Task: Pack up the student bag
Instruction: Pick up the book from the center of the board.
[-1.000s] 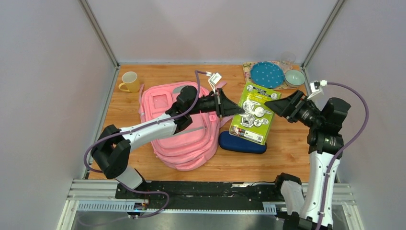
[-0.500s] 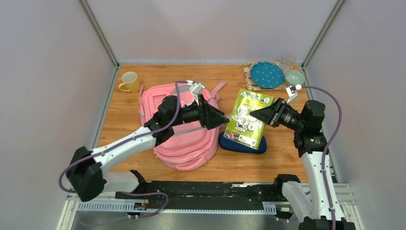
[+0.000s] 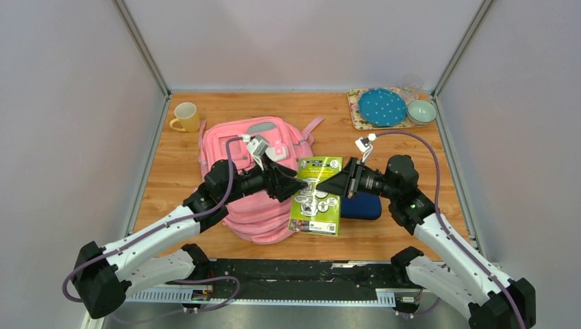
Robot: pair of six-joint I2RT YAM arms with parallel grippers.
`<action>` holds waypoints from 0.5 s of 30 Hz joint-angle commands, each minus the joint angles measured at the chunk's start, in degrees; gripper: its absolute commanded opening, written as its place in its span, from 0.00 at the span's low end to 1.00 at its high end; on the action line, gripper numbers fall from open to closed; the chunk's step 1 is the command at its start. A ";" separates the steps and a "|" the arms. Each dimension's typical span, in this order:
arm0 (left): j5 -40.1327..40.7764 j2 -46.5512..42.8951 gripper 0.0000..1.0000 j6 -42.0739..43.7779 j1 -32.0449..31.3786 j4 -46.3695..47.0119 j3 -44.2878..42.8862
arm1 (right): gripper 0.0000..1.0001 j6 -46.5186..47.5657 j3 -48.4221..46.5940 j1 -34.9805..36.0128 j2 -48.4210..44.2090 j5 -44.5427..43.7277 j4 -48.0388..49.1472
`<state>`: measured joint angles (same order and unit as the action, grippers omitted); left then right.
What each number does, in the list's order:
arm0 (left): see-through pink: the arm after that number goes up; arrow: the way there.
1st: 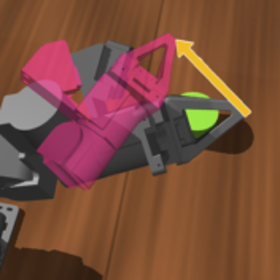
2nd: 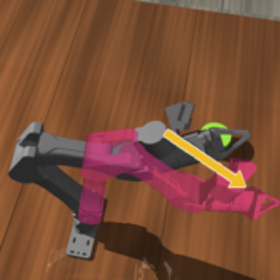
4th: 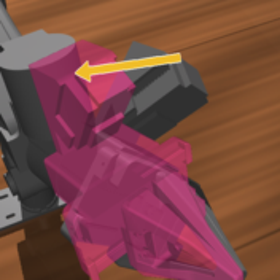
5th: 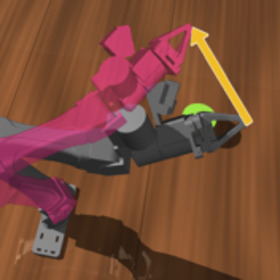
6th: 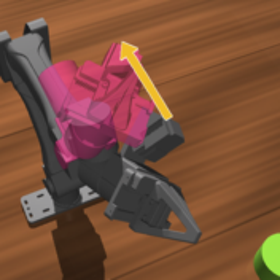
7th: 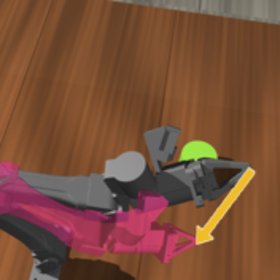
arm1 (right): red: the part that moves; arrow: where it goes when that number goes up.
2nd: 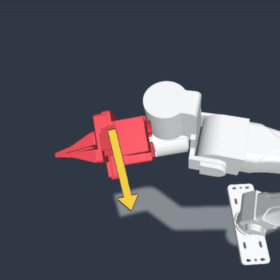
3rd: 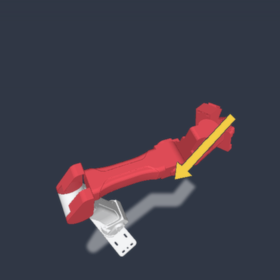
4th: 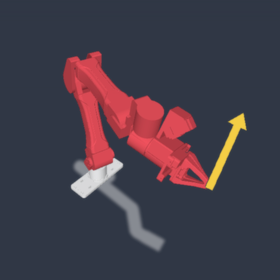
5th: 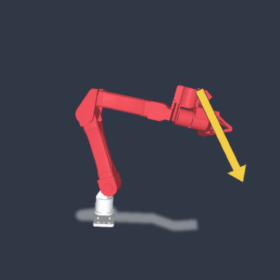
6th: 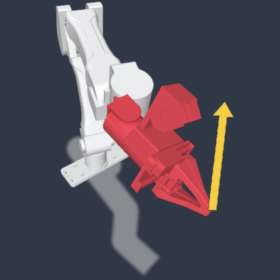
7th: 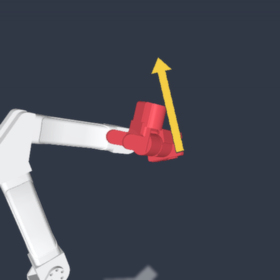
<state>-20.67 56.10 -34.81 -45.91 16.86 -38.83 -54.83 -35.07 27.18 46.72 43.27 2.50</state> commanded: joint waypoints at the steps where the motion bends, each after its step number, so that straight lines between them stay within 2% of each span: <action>1: 6.77 -6.51 0.78 -1.40 0.12 0.98 6.03 | 0.00 -3.44 -2.37 5.85 1.70 -4.15 14.36; 3: 9.59 -9.24 0.78 -0.53 0.03 -1.38 6.83 | 0.00 -3.53 -2.46 7.01 2.76 -4.59 15.86; 8: 10.38 -11.09 0.79 -0.87 0.03 -4.82 7.45 | 0.00 -3.62 -2.64 9.29 4.69 -4.33 19.11; 15: 8.81 -13.91 0.80 -3.42 0.03 -0.17 11.41 | 0.00 -4.06 -0.62 10.44 3.47 -1.78 21.93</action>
<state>-11.49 43.00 -37.32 -45.87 15.38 -28.82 -57.01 -34.83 36.84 52.73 39.24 14.28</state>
